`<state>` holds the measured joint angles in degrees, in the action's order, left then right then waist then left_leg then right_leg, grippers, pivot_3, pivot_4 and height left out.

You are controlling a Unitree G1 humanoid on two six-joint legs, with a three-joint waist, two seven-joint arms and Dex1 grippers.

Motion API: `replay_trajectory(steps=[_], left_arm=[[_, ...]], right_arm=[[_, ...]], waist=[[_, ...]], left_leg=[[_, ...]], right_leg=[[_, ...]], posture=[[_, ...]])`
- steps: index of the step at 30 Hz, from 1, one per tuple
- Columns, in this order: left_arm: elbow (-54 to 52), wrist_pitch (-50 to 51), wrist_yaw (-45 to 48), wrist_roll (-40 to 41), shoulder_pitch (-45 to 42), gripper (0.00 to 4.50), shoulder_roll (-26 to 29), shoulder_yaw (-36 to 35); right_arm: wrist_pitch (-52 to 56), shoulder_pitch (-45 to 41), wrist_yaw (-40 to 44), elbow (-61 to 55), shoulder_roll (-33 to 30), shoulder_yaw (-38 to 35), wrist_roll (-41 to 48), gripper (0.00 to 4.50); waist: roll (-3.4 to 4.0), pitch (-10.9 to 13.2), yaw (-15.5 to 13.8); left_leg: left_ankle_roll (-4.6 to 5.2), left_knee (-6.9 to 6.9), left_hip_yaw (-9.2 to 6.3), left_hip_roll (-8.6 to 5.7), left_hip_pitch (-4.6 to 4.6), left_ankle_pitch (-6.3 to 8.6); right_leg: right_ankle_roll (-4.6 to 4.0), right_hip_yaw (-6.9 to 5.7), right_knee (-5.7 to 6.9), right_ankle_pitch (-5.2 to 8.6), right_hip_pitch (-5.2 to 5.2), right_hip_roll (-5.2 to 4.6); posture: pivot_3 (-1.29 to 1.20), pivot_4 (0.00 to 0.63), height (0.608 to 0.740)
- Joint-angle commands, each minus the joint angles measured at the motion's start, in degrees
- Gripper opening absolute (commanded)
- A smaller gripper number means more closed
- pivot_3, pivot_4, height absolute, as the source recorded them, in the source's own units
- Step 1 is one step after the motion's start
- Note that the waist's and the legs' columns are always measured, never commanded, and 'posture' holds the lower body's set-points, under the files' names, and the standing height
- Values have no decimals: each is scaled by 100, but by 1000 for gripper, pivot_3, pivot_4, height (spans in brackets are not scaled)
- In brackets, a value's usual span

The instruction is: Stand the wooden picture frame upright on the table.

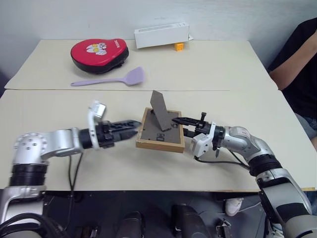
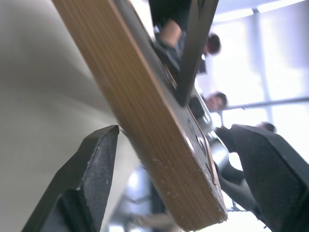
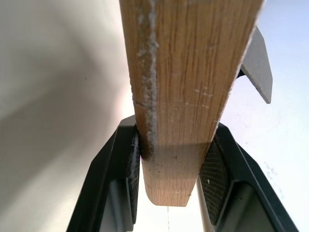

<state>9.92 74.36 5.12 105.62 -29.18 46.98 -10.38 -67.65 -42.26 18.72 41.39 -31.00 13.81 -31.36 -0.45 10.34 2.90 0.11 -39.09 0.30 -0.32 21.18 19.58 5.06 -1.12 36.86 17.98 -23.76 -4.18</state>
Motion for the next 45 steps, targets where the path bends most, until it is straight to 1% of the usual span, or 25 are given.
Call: replay_trajectory(steps=[1,3,4,5,6,7,8,9,10,11,14,16,20,24,29,31,33,34,36,37,38,39,41,43,45], left_arm=[[-593,-402,1266,-1249,304,3771,579,-545],[-1056,-1362,2406,-2501,702,3771,872,-559],[-1217,-1749,2829,-2945,850,3771,923,-554],[-1503,-3197,3663,-4094,1294,3771,966,-434],[-1673,-4214,4231,-4890,1600,3771,950,-365],[-1721,-4985,4611,-5453,1854,3937,857,-339],[-1741,-5426,4827,-5834,2051,4106,789,-287],[-1706,-5578,4914,-5989,2136,4307,719,-273],[-1718,-5767,4931,-6131,2223,4462,588,-276],[-1755,-5972,4984,-6278,2302,4500,470,-242],[-1827,-6499,5138,-6755,2414,4500,219,-123],[-1812,-6676,5224,-6930,2430,4500,67,-97],[-1793,-6742,5341,-7057,2412,4500,-123,-110],[-1669,-6836,5384,-7178,2254,4500,-251,-142],[-1575,-6791,5473,-7252,2166,4500,-259,-170],[-1550,-6784,5505,-7275,2159,4500,-257,-186],[-1531,-6781,5528,-7292,2159,4500,-247,-198],[-1527,-6778,5535,-7296,2160,4500,-247,-203],[-1525,-6762,5546,-7311,2169,4500,-246,-210],[-1520,-6742,5543,-7308,2173,4500,-247,-219],[-1518,-6729,5541,-7306,2179,4500,-249,-228],[-1504,-6770,5541,-7378,2217,4500,-215,-236],[-1523,-6901,5655,-7492,2416,4500,-79,-351],[-1448,-7060,5602,-7725,2699,4500,76,-598],[-1238,-7261,5643,-7928,3004,4500,195,-791]], right_arm=[[-39,-78,216,-251,-70,49,941,1254],[399,76,880,-508,-62,220,2043,1254],[619,154,1187,-640,-59,283,2524,1254],[1907,408,1948,-1298,-19,224,3786,1254],[2850,590,2462,-1792,-14,172,4664,1254],[3658,684,2683,-2217,-10,13,5334,1254],[4858,760,2895,-2677,-146,-112,6032,1254],[5605,795,2954,-2959,-268,-200,6390,1254],[6640,794,2951,-3252,-454,-333,6958,1254],[7849,782,3039,-3491,-759,-349,7504,1254],[9608,736,3003,-3719,-1106,-516,8178,1254],[9995,666,2865,-3685,-1103,-504,7937,1254],[10404,623,2740,-3467,-791,-518,7481,1254],[10089,774,2998,-3129,-508,-487,6951,1254],[9942,896,3171,-2973,-339,-526,6509,1254],[9985,895,3155,-2994,-249,-661,6512,1254],[9926,954,3384,-3189,-234,-797,6607,1978],[9938,979,3453,-3257,-234,-837,6617,2217],[10019,1030,3565,-3356,-288,-879,6592,2908],[9945,1076,3596,-3394,-325,-926,6532,3176],[9891,1113,3619,-3425,-347,-965,6482,3574],[9813,1220,3778,-3528,-454,-1019,6463,3826],[9491,1499,4101,-3736,-682,-1164,6377,4487],[8794,1872,4403,-3783,-943,-1414,6173,4487],[7675,2273,4761,-3636,-1150,-1717,5885,4487]], waist=[[0,0,19],[2,1,27],[2,1,21],[4,2,7],[6,3,7],[7,4,-5],[7,4,-35],[9,5,-50],[11,6,-88],[12,7,-118],[18,11,-218],[18,10,-254],[19,11,-237],[19,10,-187],[19,10,-137],[16,8,-133],[14,7,-134],[14,7,-135],[15,8,-138],[15,8,-137],[15,8,-137],[15,8,-138],[15,8,-148],[15,8,-145],[15,8,-146]], left_leg=[[0,1,0,0,0,0],[0,6,1,-2,0,0],[0,7,1,-1,0,0],[0,7,1,-1,0,0],[0,7,-2,-1,0,0],[0,9,-3,1,-1,0],[0,10,-6,3,0,0],[1,9,-7,3,2,1],[2,7,-7,4,3,1],[4,5,-7,3,3,2],[20,2,-11,3,3,9],[26,7,-12,3,4,14],[29,18,-4,2,9,15],[29,18,0,2,9,15],[30,17,1,1,5,16],[30,16,0,1,4,15],[30,14,1,1,2,15],[30,14,0,1,3,15],[30,17,0,1,6,16],[30,17,0,1,9,16],[30,16,0,1,9,16],[31,17,0,1,9,16],[31,18,-1,1,9,16],[34,22,-1,1,9,19],[39,26,0,1,9,23]], right_leg=[[0,0,-3,0,2,0],[0,0,-7,0,3,0],[0,-1,-10,0,3,1],[-1,-2,-10,0,4,0],[-1,-6,-14,0,8,-1],[-1,-6,-22,0,10,-1],[-1,-9,-26,0,13,-2],[-1,-11,-39,0,14,-4],[-2,-10,-38,0,13,-5],[-2,-11,-46,0,13,-10],[-5,-13,-45,1,14,-29],[-6,-14,-54,2,15,-30],[-6,-10,-60,1,6,-29],[-5,-9,-54,1,4,-26],[-5,-8,-42,1,5,-25],[-4,-9,-41,1,6,-25],[-4,-8,-41,1,7,-25],[-5,-8,-42,1,7,-25],[-5,-8,-40,1,5,-25],[-4,-8,-39,1,4,-26],[-4,-9,-40,1,4,-25],[-4,-9,-41,1,4,-25],[-4,-10,-44,1,5,-25],[-4,-10,-46,1,6,-25],[-4,-10,-64,1,7,-25]], posture=[[0,150,740],[0,150,740],[0,150,740],[0,150,740],[0,150,740],[0,150,740],[0,150,740],[0,150,740],[0,150,740],[0,150,740],[0,150,740],[0,150,740],[0,150,740],[0,150,740],[0,150,740],[0,150,740],[0,150,740],[0,150,740],[0,150,740],[0,150,740],[0,150,740],[0,150,740],[0,150,740],[0,150,740],[0,150,740]])
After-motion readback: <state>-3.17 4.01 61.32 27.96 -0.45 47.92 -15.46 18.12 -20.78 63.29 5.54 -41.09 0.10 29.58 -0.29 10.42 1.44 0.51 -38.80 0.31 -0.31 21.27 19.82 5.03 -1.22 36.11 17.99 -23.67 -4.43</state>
